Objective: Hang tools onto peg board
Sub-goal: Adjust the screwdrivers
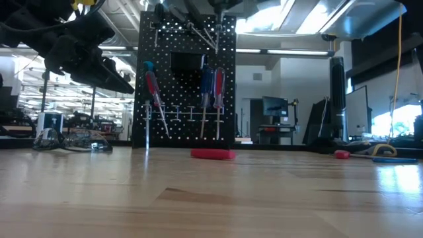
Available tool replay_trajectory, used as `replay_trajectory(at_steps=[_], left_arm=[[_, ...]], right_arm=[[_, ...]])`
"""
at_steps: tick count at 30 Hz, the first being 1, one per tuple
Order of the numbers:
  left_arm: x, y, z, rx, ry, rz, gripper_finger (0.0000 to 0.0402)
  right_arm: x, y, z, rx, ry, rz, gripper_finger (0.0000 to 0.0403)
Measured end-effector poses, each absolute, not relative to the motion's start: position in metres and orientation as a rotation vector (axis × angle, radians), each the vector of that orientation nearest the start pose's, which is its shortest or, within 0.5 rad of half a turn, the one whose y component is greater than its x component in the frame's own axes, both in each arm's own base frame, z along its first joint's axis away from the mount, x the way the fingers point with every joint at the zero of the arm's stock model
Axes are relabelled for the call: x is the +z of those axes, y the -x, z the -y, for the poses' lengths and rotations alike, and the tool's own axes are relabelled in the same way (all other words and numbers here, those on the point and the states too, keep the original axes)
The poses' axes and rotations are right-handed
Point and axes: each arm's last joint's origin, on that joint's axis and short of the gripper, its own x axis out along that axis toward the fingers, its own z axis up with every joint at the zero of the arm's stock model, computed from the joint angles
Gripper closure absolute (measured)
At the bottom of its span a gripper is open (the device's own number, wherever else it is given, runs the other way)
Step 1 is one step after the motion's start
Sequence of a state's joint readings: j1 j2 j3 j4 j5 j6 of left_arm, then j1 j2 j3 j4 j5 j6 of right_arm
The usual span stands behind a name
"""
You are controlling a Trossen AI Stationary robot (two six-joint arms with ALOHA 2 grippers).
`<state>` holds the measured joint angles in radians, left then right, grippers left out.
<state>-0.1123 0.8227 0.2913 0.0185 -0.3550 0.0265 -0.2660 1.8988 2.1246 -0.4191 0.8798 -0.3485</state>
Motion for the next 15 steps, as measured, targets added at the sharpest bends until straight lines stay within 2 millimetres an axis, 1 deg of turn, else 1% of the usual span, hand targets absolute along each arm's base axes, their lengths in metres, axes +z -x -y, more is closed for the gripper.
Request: replay_trajectory(at_steps=[3,8,11,15], left_arm=[[0.178,-0.165,0.008,0.231,-0.145,-0.504,0.0208],[0.178,-0.165,0.008,0.231,-0.145,-0.505,0.0208],[0.178,-0.165,0.008,0.231,-0.145,-0.505,0.0208],[0.178,-0.165,0.008,0.231,-0.145,-0.505,0.0208]], right_arm=[[0.45,-0.394,0.131,-1.123,0.372,-0.398,0.0178],[0.45,-0.396,0.125,-1.106,0.39,-0.405,0.0178],[0.451,-0.397,0.12,-1.094,0.399,-0.406,0.0178],[0.452,-0.399,0.109,-1.065,0.422,-0.404,0.0178]])
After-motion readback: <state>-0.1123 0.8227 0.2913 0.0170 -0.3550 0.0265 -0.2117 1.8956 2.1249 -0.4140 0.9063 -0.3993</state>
